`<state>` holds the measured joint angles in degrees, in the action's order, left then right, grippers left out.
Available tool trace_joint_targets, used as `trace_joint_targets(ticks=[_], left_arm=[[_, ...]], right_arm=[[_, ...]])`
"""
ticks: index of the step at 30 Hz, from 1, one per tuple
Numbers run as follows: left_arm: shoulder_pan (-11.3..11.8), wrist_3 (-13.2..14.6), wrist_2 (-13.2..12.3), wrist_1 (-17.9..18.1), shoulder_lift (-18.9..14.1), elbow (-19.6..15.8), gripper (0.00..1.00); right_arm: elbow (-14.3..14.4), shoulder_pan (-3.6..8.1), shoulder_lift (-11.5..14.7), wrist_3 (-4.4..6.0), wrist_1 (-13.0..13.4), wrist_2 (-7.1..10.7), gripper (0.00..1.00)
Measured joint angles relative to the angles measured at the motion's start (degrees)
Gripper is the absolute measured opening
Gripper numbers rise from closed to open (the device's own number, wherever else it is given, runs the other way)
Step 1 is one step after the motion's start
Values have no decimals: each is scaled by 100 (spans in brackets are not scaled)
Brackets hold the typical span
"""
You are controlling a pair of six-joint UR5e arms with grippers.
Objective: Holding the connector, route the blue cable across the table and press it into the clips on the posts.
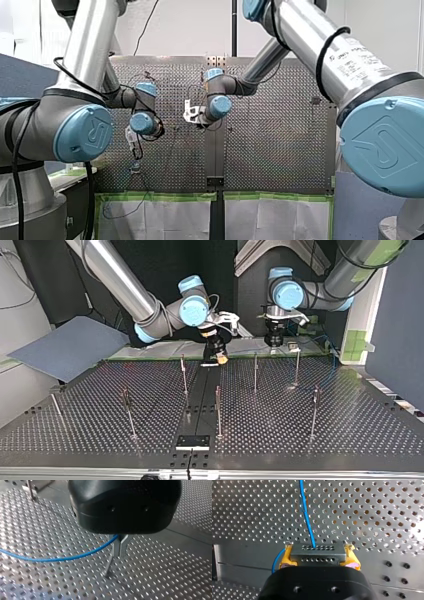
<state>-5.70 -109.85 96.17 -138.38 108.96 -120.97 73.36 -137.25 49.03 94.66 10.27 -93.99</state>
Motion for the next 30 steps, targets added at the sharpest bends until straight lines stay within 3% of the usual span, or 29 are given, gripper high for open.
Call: trace_joint_targets(ticks=[9,16,30], left_arm=[[84,3,-151,143,320,181,0],[181,2,-231,13,390,470,0],[337,75,-360,-171,748,990,0]], right_arm=[[0,74,-91,15,120,63,0],[0,167,-105,80,243,167,0],[-1,350,-113,107,273,230,0]])
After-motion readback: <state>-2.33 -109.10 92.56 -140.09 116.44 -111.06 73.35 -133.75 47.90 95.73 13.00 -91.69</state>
